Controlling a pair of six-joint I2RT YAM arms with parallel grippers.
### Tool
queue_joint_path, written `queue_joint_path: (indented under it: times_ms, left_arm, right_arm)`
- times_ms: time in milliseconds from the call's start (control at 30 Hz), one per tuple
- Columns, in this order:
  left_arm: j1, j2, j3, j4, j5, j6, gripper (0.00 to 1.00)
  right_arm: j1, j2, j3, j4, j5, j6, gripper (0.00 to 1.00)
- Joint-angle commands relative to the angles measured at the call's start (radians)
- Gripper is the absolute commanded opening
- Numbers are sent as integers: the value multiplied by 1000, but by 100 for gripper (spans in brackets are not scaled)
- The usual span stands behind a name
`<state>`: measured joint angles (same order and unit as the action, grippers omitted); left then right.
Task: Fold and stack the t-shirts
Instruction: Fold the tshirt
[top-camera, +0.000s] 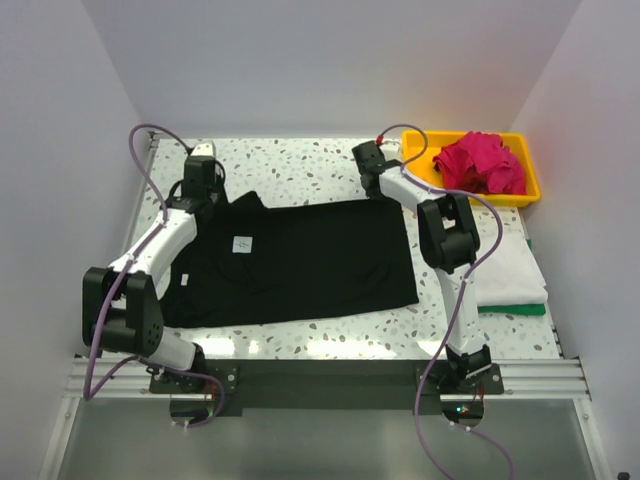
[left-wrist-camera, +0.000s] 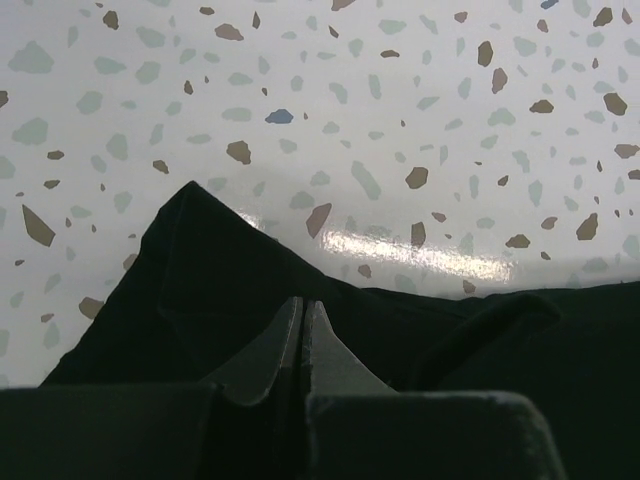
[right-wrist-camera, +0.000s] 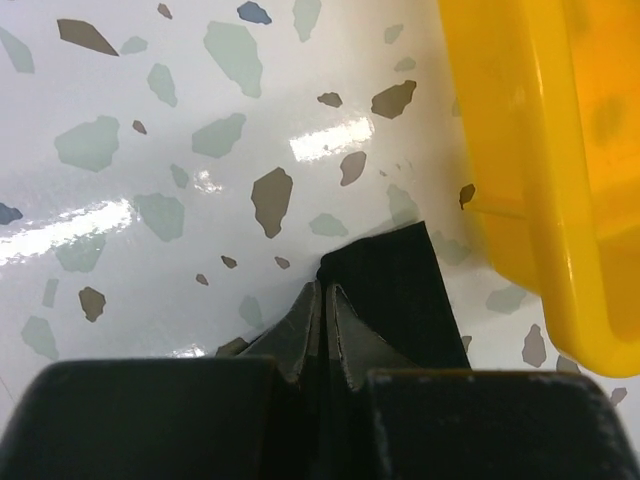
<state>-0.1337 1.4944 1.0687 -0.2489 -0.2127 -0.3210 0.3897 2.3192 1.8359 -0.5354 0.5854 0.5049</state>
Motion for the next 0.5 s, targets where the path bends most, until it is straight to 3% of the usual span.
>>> queue_joint_path:
  times_ms: [0, 233, 467]
  left_arm:
    - [-6, -68, -13, 14, -11, -30, 0]
    - [-12, -180, -85, -75, -31, -162, 0]
    - [-23, -321, -222, -164, -11, -291, 0]
  right_arm:
    - [-3, -96, -42, 46, 33, -16, 0]
    - [-3, -279, -300, 201, -48, -43, 0]
    - [0, -397, -444, 227, -87, -20, 0]
